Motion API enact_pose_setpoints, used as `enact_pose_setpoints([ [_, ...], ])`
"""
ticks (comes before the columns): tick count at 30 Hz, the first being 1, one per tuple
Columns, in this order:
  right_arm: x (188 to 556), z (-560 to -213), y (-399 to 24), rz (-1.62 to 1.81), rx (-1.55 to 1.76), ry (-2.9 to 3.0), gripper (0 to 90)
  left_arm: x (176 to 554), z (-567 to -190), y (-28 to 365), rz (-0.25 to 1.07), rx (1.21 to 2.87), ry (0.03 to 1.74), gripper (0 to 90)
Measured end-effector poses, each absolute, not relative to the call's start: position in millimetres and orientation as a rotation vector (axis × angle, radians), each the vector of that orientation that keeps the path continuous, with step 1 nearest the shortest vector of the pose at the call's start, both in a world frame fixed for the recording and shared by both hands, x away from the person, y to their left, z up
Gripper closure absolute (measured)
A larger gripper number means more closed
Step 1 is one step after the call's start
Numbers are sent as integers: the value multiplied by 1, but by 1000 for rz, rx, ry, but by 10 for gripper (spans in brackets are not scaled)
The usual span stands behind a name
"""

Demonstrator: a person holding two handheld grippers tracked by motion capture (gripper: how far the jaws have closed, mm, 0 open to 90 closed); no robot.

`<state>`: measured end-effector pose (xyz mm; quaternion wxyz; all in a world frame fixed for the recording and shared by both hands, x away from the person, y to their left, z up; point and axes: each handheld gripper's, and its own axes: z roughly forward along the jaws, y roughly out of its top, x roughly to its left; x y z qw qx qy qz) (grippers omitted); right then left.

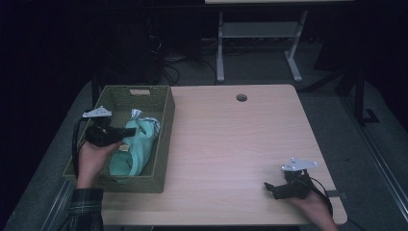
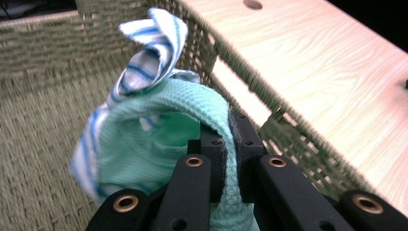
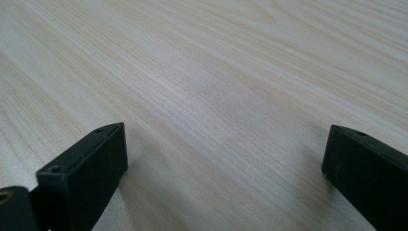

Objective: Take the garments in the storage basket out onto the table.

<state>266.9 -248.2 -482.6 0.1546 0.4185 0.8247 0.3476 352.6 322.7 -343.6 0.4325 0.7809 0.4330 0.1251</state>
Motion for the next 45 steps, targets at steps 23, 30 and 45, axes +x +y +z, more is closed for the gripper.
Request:
enact_pose_setpoints([
  [23,267,-483,-248,996,1197,2362,15,346,-303,321,381,1820,971,857],
  [30,267,-483,-248,993,1200,2362,16,347,-289,315,376,1802,928,856],
  [45,267,-483,-248,994,1203,2363,15,347,-256,295,356,1771,827,856],
])
